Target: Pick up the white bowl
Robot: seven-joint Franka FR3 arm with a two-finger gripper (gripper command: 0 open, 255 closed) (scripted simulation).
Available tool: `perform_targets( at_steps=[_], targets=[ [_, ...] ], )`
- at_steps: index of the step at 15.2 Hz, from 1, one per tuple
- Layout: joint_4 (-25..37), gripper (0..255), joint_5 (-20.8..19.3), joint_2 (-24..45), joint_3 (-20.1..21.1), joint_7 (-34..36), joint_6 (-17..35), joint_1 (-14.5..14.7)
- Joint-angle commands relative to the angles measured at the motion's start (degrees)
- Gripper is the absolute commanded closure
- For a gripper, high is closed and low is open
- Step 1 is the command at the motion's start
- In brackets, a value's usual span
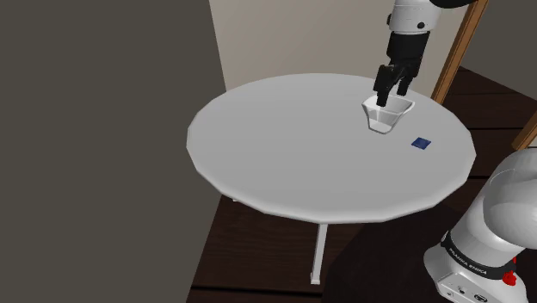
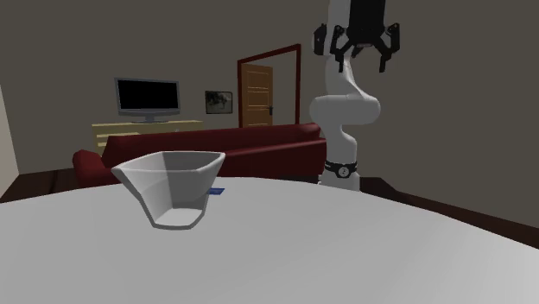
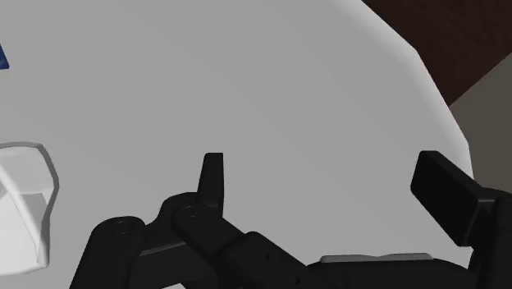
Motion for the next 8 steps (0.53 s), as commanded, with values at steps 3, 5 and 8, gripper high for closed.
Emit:
perform_targets(
  at_steps=[3, 5, 8],
  targets=[
    [-1.44, 0, -2.18, 1.15, -1.45, -1.98, 2.71, -0.70],
    [-2.63, 0, -4.33, 2.58, -2.93, -3.87, 5.52, -1.44],
    [-3.89, 0, -7.49, 5.26, -5.21, -6.54, 9.91, -2.57]
  ],
)
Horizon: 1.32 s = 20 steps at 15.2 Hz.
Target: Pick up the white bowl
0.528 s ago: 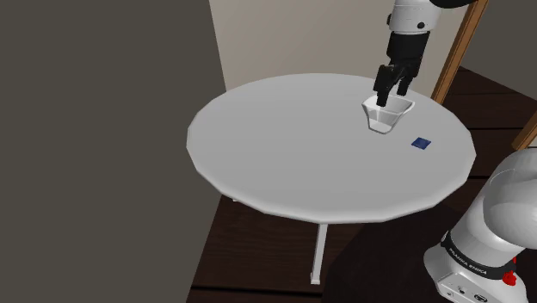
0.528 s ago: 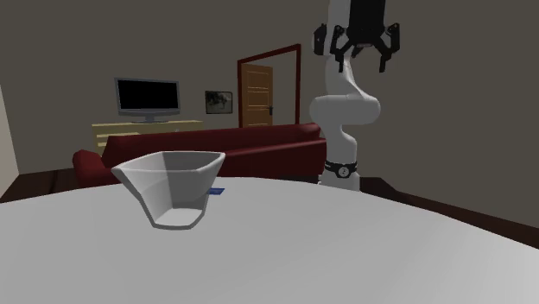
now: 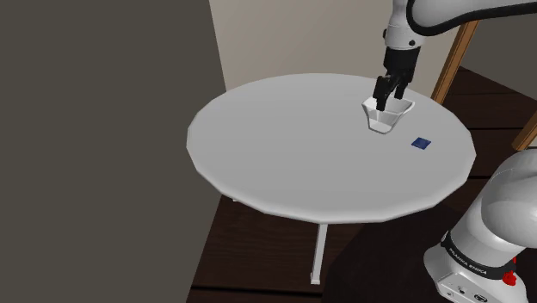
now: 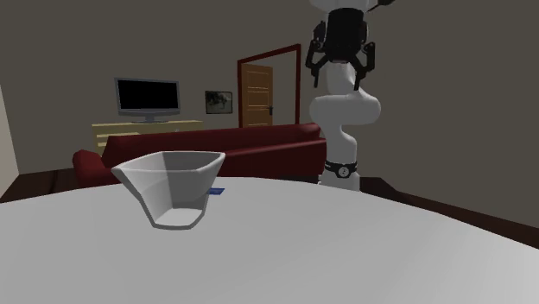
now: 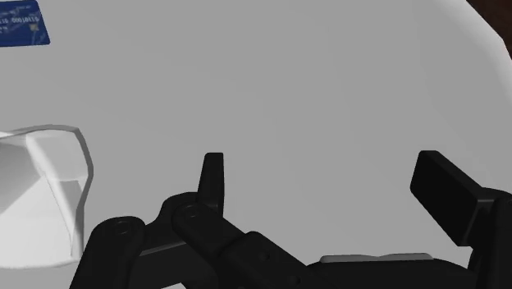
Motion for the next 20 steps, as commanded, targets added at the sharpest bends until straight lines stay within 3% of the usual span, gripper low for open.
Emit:
perform_targets(
  at_steps=[1, 12, 20],
  targets=[
    [-0.93, 0, -2.18, 2.04, -1.55, -1.78, 3.43, -0.76],
    [0.90, 0, -11.53, 17.45, -9.99, -10.01, 20.34, -4.56],
    [7.79, 0, -14.23, 32.13, -15.44, -15.85, 31.62, -6.69]
  ],
)
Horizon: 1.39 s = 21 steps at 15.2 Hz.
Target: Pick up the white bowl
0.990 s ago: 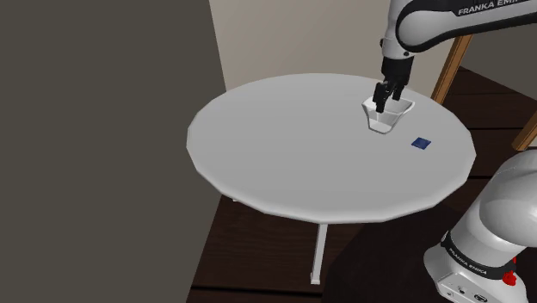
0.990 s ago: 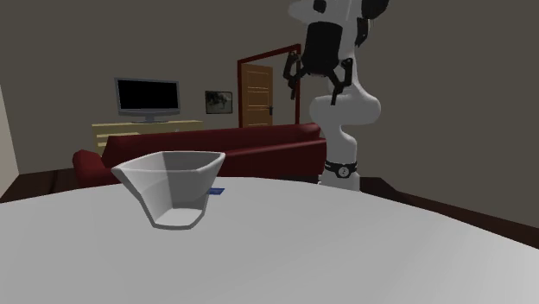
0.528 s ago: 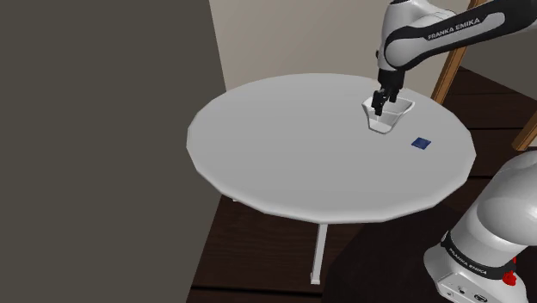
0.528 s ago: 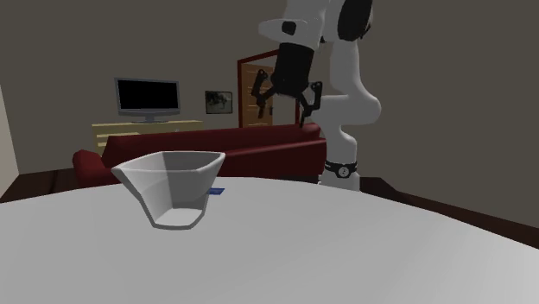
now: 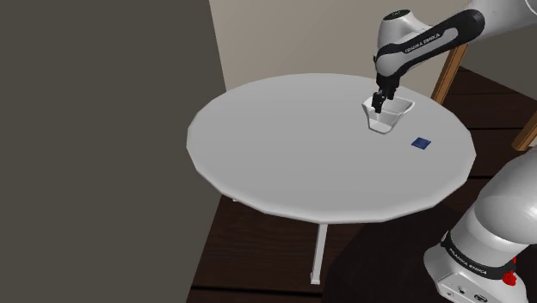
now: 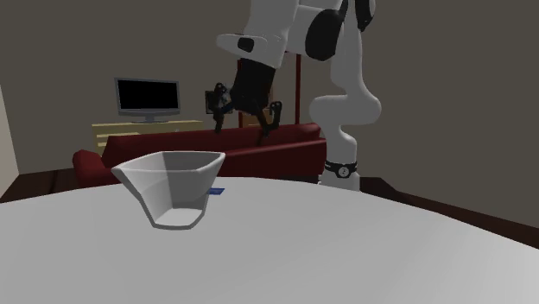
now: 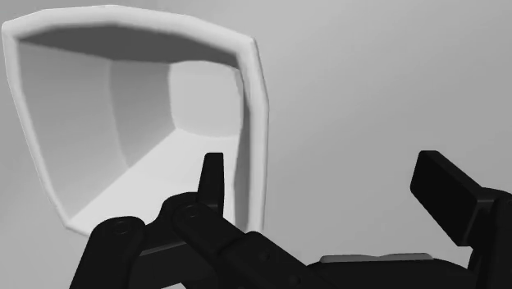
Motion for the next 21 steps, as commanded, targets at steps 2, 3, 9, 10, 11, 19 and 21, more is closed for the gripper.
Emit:
perform_targets(
  at_steps=[2, 3, 9, 10, 11, 19, 21],
  targets=[
    [3.49, 0, -0.05, 6.13, -1.90, -2.63, 4.16, -0.93],
    [4.64, 0, 0.12, 7.91, -2.34, -3.39, 5.21, -1.21],
    [2.54, 0, -0.16, 10.54, -2.62, -2.30, 9.77, -1.54],
    [2.24, 0, -0.19, 11.02, -2.67, -2.12, 10.54, -1.59],
    [2.07, 0, -0.21, 11.30, -2.69, -2.01, 10.98, -1.61],
    [2.08, 255, -0.22, 11.23, -2.71, -2.06, 10.90, -1.63],
    [2.06, 255, -0.23, 11.18, -2.72, -2.09, 10.90, -1.65]
  ],
)
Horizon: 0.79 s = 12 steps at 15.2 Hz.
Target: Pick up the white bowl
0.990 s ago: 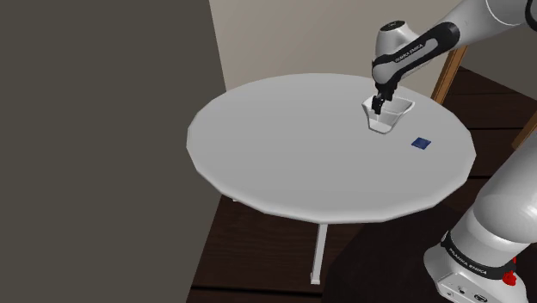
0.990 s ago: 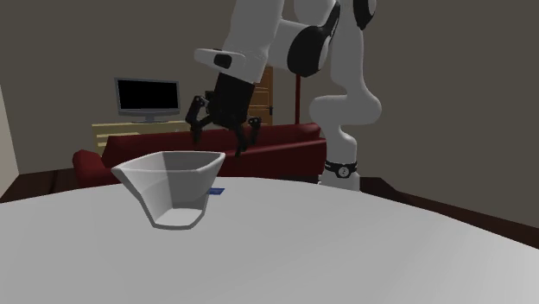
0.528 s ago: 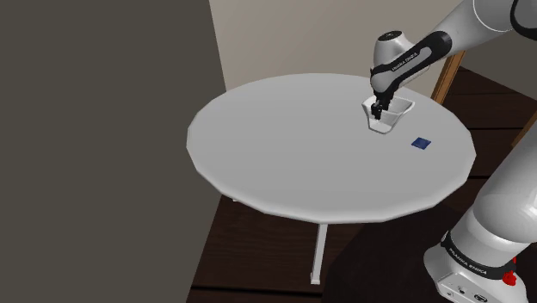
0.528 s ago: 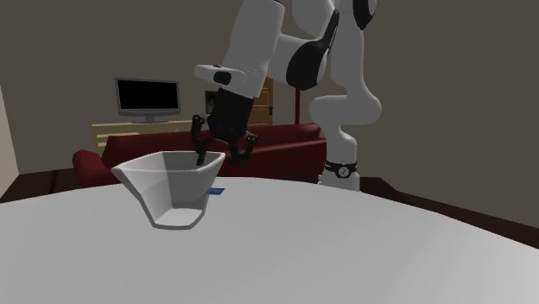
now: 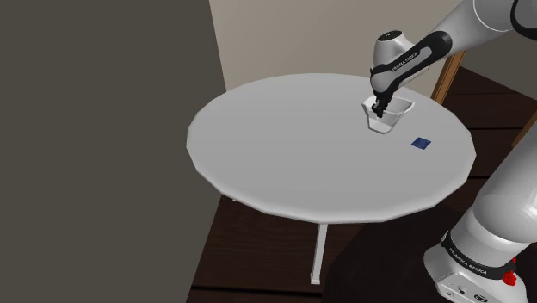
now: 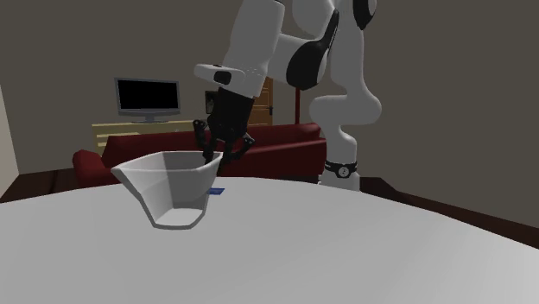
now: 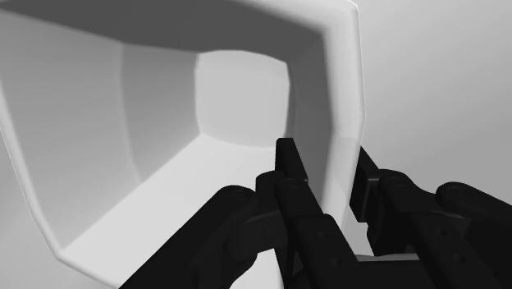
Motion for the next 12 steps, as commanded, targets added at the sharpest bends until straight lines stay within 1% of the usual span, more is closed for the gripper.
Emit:
perform_targets(
  at_steps=[1, 12],
  targets=[
    [-0.05, 255, 0.03, 0.19, -0.01, 0.07, 0.06, -0.01],
    [3.91, 255, 0.57, -4.50, 0.58, -1.95, -8.29, 0.51]
  ],
)
